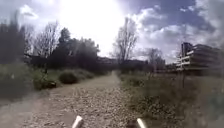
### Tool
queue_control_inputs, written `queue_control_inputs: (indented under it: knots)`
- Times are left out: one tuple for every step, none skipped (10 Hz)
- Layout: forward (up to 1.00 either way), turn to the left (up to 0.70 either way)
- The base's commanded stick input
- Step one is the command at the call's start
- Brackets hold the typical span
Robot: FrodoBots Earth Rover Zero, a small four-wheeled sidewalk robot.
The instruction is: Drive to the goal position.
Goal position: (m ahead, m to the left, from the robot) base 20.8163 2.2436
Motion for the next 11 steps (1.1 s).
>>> queue_control_inputs:
  knots:
    - [0.5,0.0]
    - [0.5,0.0]
    - [0.5,0.0]
    - [0.5,0.0]
    - [0.5,0.0]
    - [0.5,0.0]
    - [0.5,0.0]
    - [0.5,0.0]
    - [0.5,0.0]
    - [0.5,0.0]
    - [0.49,0.0]
